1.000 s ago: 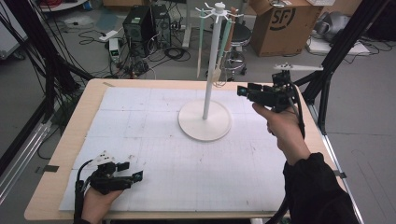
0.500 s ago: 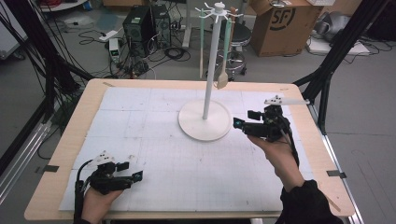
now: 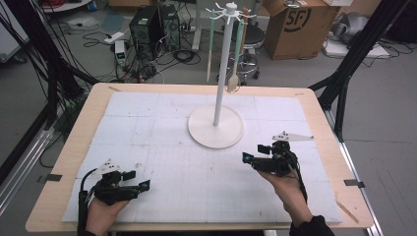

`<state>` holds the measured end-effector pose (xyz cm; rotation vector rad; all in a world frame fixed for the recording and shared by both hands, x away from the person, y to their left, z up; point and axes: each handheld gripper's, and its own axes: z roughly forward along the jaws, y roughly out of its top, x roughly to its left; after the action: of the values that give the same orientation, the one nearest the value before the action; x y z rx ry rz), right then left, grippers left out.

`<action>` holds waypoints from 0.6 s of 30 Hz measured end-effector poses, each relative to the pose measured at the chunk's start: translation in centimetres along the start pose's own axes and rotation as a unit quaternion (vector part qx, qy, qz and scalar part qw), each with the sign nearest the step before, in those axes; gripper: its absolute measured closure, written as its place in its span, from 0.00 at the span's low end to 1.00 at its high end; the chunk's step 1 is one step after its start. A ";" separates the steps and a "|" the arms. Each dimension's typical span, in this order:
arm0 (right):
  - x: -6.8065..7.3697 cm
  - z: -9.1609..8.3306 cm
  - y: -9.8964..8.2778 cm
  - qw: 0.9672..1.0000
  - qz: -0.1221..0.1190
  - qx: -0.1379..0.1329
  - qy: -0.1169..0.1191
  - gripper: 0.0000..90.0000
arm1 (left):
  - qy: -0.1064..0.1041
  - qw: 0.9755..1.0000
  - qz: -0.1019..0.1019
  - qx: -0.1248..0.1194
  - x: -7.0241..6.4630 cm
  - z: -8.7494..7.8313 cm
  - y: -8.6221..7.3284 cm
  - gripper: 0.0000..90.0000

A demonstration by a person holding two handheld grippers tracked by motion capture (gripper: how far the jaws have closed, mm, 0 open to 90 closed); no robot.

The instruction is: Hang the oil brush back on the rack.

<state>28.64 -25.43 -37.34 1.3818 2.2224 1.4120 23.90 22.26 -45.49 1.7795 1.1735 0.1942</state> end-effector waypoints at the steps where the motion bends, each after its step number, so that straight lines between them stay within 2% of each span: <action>1: 0.0 0.1 -0.4 1.000 0.002 0.001 0.004 0.26 | 0.000 1.000 -0.001 -0.001 0.0 0.0 0.0 0.24; 18: 0.6 1.6 -4.8 0.999 0.028 0.024 0.030 0.27 | -0.001 1.000 0.003 -0.007 0.0 -0.1 0.0 0.24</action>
<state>26.27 -24.59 -41.72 1.4451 2.2858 1.4467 23.80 22.28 -45.44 1.7700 1.1637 0.2033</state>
